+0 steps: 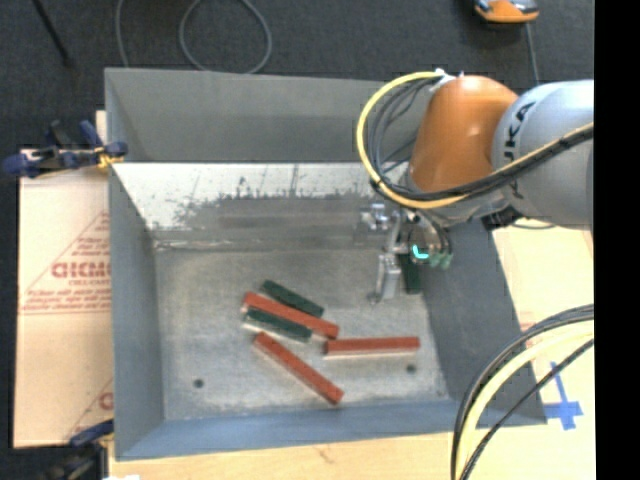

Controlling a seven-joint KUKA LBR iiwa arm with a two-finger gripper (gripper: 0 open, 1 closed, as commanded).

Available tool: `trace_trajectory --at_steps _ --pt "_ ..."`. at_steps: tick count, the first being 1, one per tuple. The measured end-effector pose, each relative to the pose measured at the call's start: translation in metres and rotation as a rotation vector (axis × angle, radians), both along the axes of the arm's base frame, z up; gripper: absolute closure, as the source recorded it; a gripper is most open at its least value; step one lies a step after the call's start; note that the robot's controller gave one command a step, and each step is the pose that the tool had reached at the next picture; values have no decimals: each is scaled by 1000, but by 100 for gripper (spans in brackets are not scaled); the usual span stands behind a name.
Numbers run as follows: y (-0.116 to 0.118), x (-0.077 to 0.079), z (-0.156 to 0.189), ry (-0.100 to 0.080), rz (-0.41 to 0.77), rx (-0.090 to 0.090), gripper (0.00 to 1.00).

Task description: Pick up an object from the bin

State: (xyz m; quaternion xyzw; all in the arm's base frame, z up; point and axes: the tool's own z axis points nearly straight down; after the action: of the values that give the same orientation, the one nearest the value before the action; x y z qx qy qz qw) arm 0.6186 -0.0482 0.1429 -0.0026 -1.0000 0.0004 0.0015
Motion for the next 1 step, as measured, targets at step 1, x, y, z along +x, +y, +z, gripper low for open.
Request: trace_trajectory --at_steps 1 --pt "5 -86 -77 6 -34 2 0"
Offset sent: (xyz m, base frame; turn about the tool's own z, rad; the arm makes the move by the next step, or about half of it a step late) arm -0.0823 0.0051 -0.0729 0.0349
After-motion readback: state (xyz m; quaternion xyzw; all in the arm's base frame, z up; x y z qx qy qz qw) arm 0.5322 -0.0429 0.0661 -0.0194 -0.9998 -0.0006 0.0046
